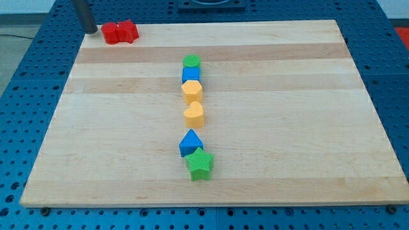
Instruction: Place the red star top of the green circle
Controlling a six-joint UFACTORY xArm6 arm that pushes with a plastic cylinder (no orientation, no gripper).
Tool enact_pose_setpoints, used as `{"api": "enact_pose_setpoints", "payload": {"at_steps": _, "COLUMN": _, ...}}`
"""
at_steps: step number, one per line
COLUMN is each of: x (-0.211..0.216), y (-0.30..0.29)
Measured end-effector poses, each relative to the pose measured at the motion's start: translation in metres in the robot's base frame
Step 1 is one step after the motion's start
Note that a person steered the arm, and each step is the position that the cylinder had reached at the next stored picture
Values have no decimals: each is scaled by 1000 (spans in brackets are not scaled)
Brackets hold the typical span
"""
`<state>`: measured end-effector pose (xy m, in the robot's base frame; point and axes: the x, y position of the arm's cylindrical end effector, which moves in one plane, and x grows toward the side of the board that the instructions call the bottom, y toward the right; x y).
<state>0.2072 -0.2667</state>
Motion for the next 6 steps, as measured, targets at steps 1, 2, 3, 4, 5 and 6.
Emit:
{"api": "enact_pose_setpoints", "payload": {"at_steps": 1, "x": 12, "y": 61}}
{"api": "enact_pose_setpoints", "payload": {"at_steps": 2, "x": 26, "y": 102}}
{"api": "enact_pose_setpoints", "payload": {"at_steps": 3, "x": 36, "y": 146}}
{"api": "enact_pose_setpoints", "payload": {"at_steps": 4, "x": 54, "y": 173}}
{"api": "enact_pose_setpoints", "payload": {"at_steps": 5, "x": 63, "y": 187}}
{"api": "enact_pose_setpoints", "payload": {"at_steps": 6, "x": 63, "y": 194}}
